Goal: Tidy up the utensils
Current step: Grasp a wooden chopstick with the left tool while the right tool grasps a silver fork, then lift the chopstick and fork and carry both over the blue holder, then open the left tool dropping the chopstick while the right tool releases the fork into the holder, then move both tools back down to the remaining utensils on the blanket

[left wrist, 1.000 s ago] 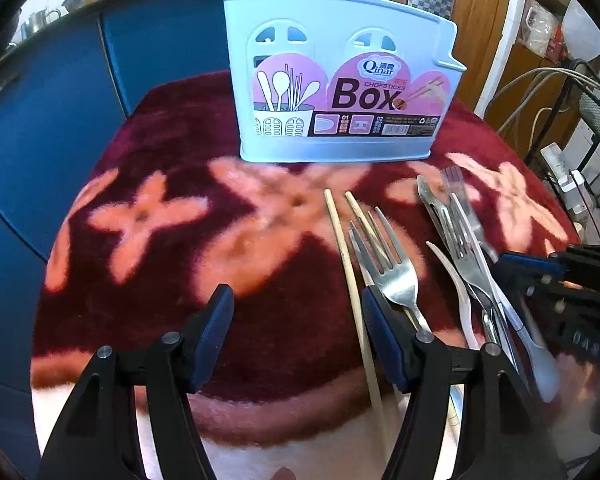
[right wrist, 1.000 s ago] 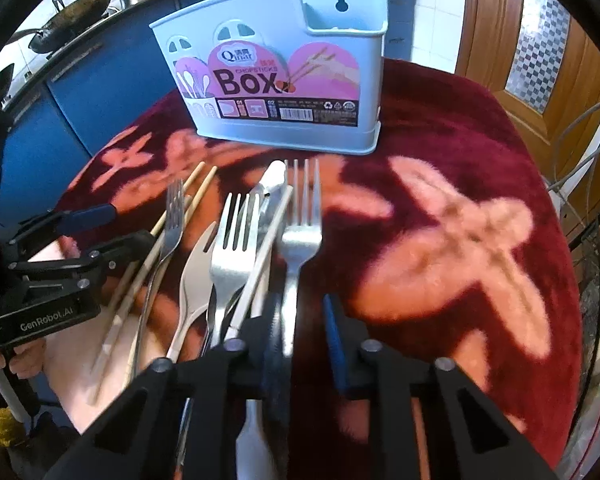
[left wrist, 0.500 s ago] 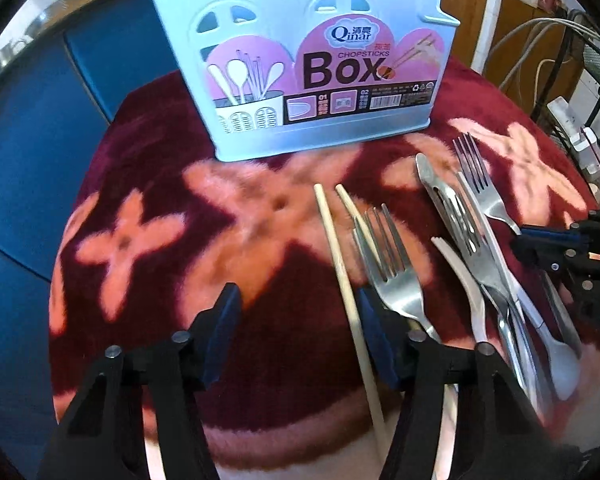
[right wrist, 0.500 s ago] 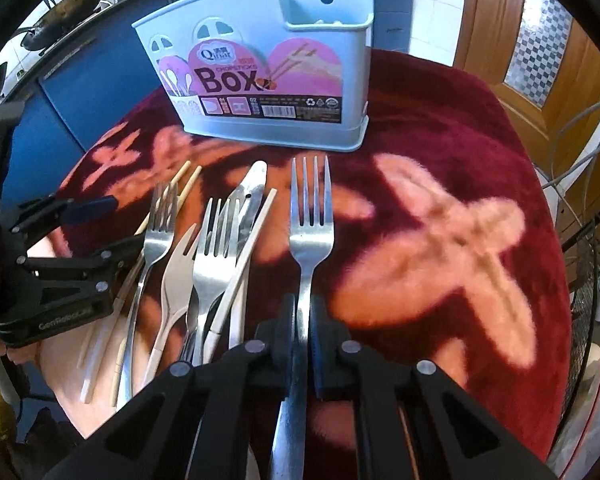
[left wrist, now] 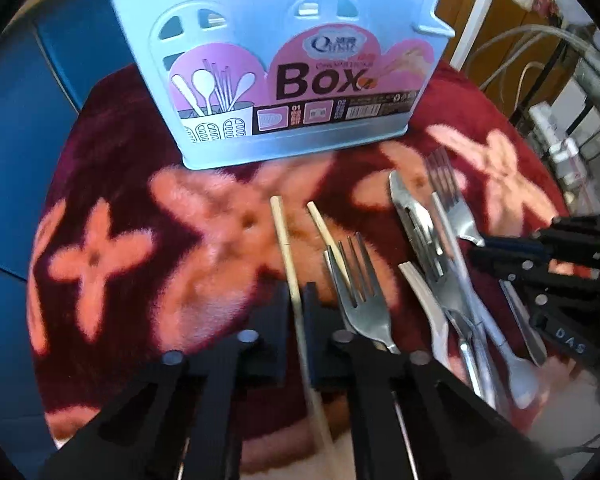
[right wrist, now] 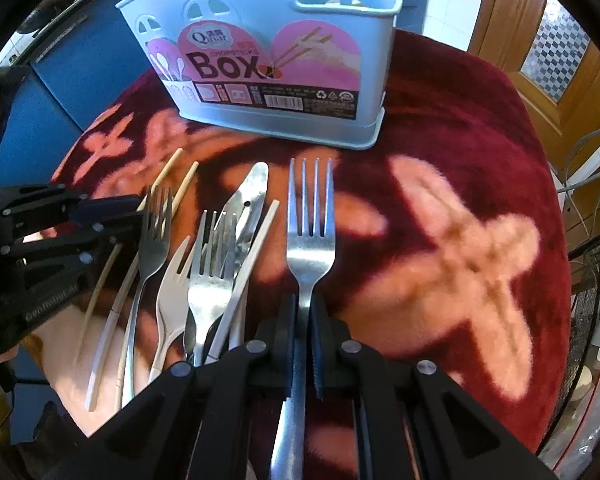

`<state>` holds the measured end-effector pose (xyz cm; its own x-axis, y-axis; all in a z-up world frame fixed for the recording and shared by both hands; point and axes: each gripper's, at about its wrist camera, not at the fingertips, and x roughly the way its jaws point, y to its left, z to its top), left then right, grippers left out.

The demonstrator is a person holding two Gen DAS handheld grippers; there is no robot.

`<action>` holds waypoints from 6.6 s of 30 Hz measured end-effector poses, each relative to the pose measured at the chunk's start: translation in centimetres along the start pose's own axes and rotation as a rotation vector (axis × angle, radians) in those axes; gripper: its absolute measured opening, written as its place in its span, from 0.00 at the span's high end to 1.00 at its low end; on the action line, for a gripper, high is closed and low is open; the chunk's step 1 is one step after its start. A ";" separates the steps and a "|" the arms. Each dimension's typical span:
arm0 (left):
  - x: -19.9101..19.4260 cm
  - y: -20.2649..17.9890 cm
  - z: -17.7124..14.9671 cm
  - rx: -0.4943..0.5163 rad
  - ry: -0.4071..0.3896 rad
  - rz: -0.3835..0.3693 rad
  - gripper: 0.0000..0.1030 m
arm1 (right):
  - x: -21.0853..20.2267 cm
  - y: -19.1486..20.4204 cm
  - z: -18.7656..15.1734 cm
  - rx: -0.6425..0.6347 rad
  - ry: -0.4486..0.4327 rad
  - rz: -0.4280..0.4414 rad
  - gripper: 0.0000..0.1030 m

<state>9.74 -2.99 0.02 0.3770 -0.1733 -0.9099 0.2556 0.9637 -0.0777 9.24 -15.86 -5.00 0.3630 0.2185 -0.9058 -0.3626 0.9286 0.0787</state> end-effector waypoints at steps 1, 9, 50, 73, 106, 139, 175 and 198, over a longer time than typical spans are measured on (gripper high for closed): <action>-0.1 0.1 0.3 -0.018 -0.002 -0.023 0.98 | -0.2 -0.1 -0.2 0.005 -0.014 0.006 0.93; -2.8 0.5 -1.1 -0.060 -0.118 -0.116 0.98 | -3.5 -0.2 -1.8 0.053 -0.179 0.056 0.93; -13.8 7.1 18.2 -0.185 -0.823 0.047 0.98 | -12.8 -1.5 12.7 0.124 -0.806 0.109 0.93; -6.0 6.5 15.1 -0.163 -0.872 0.130 0.98 | -6.6 -1.4 14.1 0.011 -0.898 0.010 0.93; -12.8 4.9 11.0 -0.110 -0.790 0.098 0.57 | -11.8 0.0 10.8 0.042 -0.810 0.087 0.48; -15.3 1.1 -3.7 -0.090 -0.542 0.072 0.57 | -11.1 1.9 -2.3 0.133 -0.448 0.071 0.48; -2.9 -1.6 -6.6 -0.057 -0.163 0.040 0.57 | -6.5 -0.7 -7.2 0.264 -0.329 0.098 0.48; -0.7 -1.5 -2.0 -0.071 -0.147 0.027 0.95 | -4.8 -1.3 -7.1 0.278 -0.288 0.094 0.48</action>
<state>7.32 -3.89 -0.09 0.5104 -0.1700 -0.8429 0.1817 0.9795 -0.0876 1.87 -20.24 -3.75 0.5792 0.3446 -0.7388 -0.1742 0.9377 0.3007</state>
